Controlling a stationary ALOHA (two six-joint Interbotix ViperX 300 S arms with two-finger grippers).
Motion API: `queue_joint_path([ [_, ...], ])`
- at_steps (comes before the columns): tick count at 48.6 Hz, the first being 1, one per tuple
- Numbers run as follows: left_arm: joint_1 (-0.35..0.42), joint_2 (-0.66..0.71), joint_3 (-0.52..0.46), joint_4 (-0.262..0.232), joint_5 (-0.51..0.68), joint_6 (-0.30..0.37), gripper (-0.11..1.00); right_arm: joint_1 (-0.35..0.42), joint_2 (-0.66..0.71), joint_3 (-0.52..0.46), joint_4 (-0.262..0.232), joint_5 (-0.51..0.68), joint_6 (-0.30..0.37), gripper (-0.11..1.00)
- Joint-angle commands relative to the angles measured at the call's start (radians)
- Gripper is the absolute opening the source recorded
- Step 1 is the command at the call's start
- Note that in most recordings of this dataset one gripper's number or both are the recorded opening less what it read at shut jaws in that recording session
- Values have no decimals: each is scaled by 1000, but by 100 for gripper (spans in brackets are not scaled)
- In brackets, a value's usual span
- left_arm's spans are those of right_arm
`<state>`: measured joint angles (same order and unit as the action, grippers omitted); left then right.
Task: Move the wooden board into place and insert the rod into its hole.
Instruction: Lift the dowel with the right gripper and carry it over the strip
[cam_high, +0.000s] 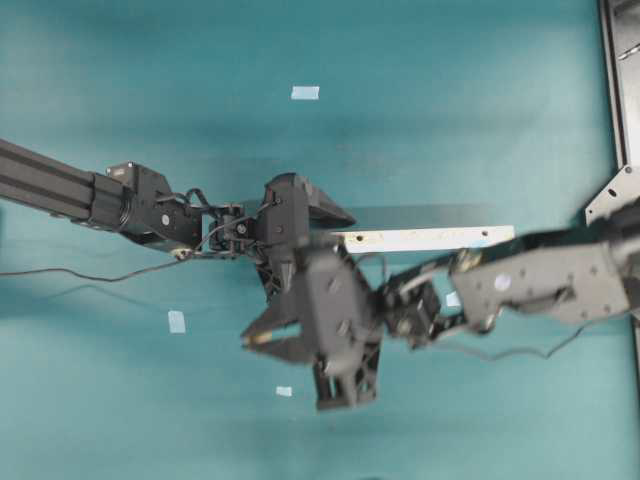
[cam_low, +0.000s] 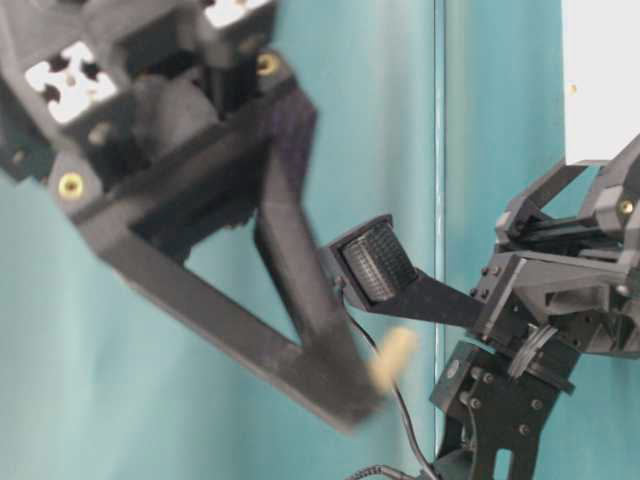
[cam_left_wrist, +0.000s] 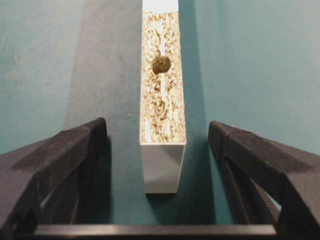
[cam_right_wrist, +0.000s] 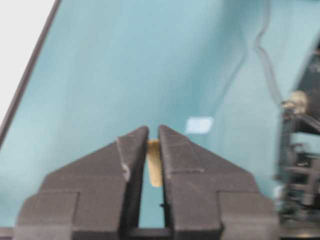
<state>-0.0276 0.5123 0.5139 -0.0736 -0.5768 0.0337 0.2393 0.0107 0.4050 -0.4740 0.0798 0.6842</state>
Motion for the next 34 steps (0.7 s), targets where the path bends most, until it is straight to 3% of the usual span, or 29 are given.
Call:
queue_joint_path([
  [1,-41,-23,-2,3,11,-2,87,-32,-61,37,-6,-84,-8,9],
  [10,-41,-52,-2,3,11,-2,84,-118,-114,163,-25,-288,-15,9],
  [20,-43,-66,0,3,17,-3,69,-212,-192,331,-31,-569,-18,9],
  [26,-43,-69,-9,3,44,-5,69,-235,-267,422,-31,-614,-35,9],
  [34,-37,-72,-14,3,72,-2,68,-270,-403,568,-21,-612,-120,9],
])
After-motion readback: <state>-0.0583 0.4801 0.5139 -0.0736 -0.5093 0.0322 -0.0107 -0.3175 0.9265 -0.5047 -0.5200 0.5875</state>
